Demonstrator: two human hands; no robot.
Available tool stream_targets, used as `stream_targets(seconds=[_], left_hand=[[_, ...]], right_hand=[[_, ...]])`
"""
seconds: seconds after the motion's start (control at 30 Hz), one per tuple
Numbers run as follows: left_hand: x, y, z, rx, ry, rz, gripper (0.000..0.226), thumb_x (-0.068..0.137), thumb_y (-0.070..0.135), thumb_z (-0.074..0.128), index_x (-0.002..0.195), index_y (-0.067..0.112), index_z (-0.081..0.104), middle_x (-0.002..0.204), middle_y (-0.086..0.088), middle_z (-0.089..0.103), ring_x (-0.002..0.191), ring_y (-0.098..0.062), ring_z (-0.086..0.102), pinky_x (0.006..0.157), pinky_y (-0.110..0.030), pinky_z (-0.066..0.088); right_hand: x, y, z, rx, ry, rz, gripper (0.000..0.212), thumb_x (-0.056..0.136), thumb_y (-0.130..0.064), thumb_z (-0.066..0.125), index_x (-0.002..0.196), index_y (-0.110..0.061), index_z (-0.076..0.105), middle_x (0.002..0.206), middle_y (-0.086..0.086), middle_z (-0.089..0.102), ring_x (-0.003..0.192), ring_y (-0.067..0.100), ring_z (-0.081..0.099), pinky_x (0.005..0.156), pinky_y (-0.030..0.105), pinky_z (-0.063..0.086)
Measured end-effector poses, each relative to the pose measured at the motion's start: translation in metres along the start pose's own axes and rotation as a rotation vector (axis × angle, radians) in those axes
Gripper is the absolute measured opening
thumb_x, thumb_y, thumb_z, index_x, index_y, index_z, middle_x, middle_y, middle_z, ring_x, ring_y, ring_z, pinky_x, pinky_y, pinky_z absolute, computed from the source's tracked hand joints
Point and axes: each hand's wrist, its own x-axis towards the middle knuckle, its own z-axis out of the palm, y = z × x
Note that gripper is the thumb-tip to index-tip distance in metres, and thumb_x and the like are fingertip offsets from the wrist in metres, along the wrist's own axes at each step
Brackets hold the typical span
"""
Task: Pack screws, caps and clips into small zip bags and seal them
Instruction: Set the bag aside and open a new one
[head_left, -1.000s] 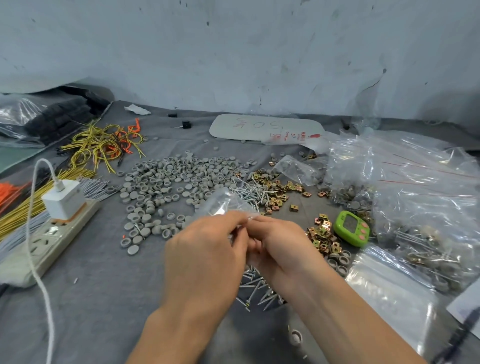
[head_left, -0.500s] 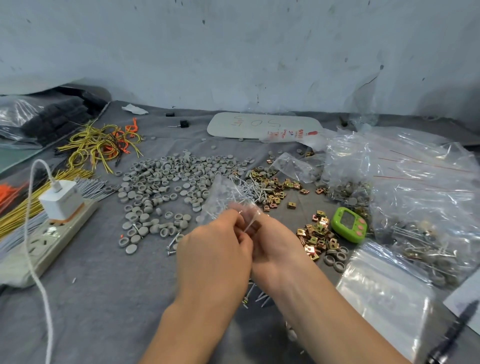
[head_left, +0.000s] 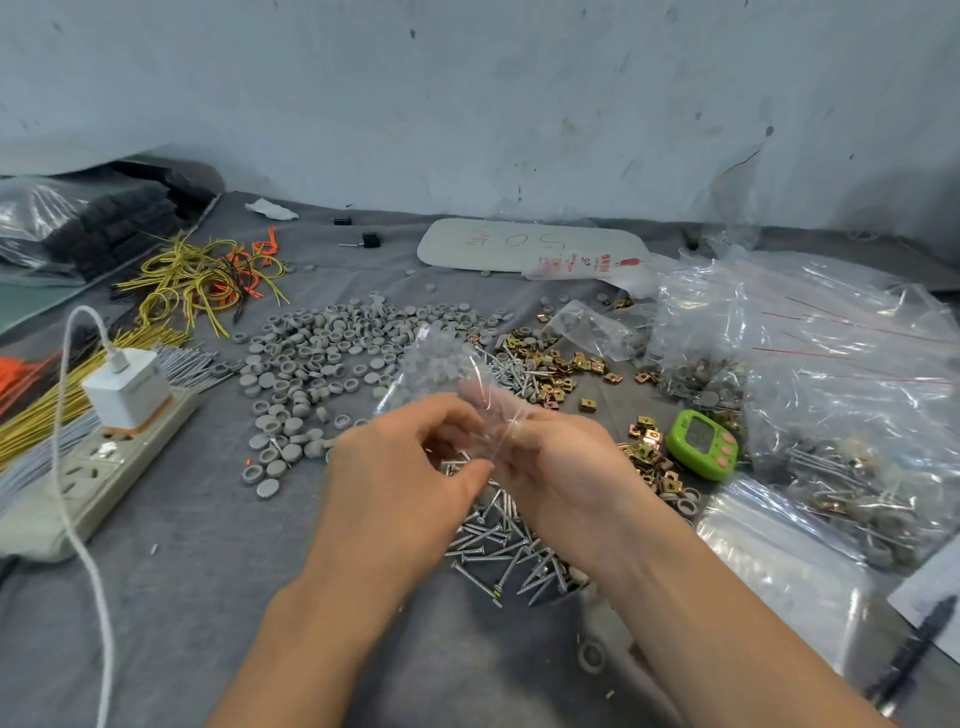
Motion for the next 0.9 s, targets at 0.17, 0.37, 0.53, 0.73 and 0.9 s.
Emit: stream_targets(seconds=[0.17, 0.37, 0.53, 0.73, 0.9], left_hand=[[0.001, -0.014, -0.003, 0.294, -0.12, 0.24, 0.096, 0.059, 0.018, 0.088, 0.142, 0.044, 0.049, 0.153, 0.022, 0.04, 0.142, -0.003, 0.035, 0.117, -0.012, 0.017], [-0.003, -0.01, 0.012, 0.585, -0.276, 0.393, 0.121, 0.053, 0.015, 0.084, 0.157, 0.035, 0.024, 0.166, 0.002, 0.029, 0.155, -0.017, 0.016, 0.126, -0.031, -0.003], [-0.005, -0.013, 0.018, 0.4, -0.118, 0.359, 0.085, 0.055, 0.009, 0.086, 0.134, 0.021, 0.057, 0.126, 0.004, 0.065, 0.128, -0.019, 0.055, 0.122, -0.038, 0.019], [0.003, -0.024, 0.009, 0.466, 0.0, 0.21, 0.064, 0.072, 0.02, 0.086, 0.129, 0.022, 0.058, 0.113, 0.005, 0.064, 0.107, -0.013, 0.049, 0.117, -0.049, 0.037], [0.017, -0.044, -0.011, 0.614, 0.046, 0.127, 0.071, 0.065, 0.001, 0.083, 0.129, 0.018, 0.057, 0.116, -0.006, 0.062, 0.109, -0.023, 0.046, 0.11, -0.053, 0.042]], right_hand=[[-0.007, -0.002, -0.014, -0.27, -0.149, -0.029, 0.083, 0.071, 0.032, 0.026, 0.132, -0.007, 0.065, 0.13, 0.011, 0.071, 0.127, 0.023, 0.064, 0.107, 0.041, 0.051], [-0.01, 0.001, -0.019, -0.212, -0.268, -0.026, 0.043, 0.09, 0.027, 0.041, 0.11, 0.0, 0.068, 0.1, 0.01, 0.077, 0.09, 0.021, 0.076, 0.075, 0.031, 0.063], [-0.015, -0.001, -0.022, -0.34, -0.229, -0.03, 0.022, 0.09, 0.02, 0.058, 0.094, 0.005, 0.072, 0.086, 0.012, 0.072, 0.077, 0.017, 0.072, 0.073, 0.026, 0.062], [-0.018, -0.031, -0.053, -1.079, 0.361, -0.239, 0.037, 0.092, 0.002, 0.064, 0.095, -0.03, 0.082, 0.1, -0.015, 0.078, 0.066, -0.001, 0.071, 0.066, 0.019, 0.06], [-0.017, -0.036, -0.079, -1.823, 0.266, -0.082, 0.053, 0.097, -0.042, 0.065, 0.147, -0.033, 0.049, 0.14, 0.001, 0.063, 0.111, 0.021, 0.063, 0.1, 0.034, 0.049]])
